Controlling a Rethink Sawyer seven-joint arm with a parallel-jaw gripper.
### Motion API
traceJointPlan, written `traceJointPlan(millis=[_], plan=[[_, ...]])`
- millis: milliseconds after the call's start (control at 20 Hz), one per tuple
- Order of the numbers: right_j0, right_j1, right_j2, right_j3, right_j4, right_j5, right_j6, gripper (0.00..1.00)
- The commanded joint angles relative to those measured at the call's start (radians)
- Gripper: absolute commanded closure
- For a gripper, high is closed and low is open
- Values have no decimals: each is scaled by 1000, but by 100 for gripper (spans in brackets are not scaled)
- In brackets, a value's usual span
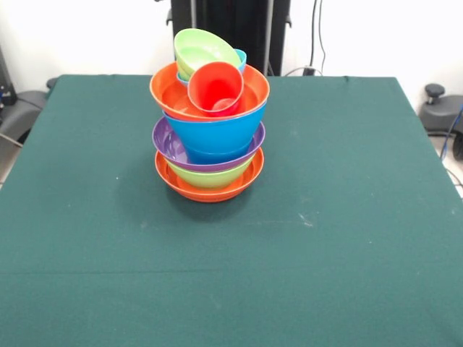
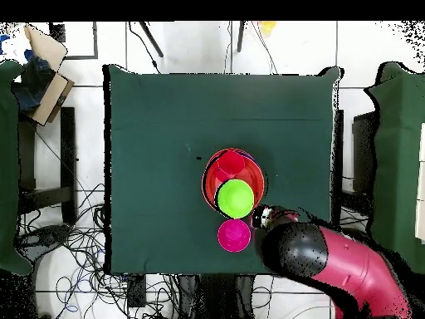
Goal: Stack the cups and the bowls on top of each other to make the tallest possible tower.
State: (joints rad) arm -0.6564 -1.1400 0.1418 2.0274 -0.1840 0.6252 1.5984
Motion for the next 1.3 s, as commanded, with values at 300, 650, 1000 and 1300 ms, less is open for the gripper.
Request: traceJointPlan(millis=[300, 650, 1000, 1300], plan=[[4, 87, 99, -124, 7, 73, -15, 0], [15, 99, 91, -133, -17, 53, -10, 0], [-44, 96, 118, -108, -10, 37, -81, 0], [-166, 145, 182, -181, -26, 89, -200, 0]])
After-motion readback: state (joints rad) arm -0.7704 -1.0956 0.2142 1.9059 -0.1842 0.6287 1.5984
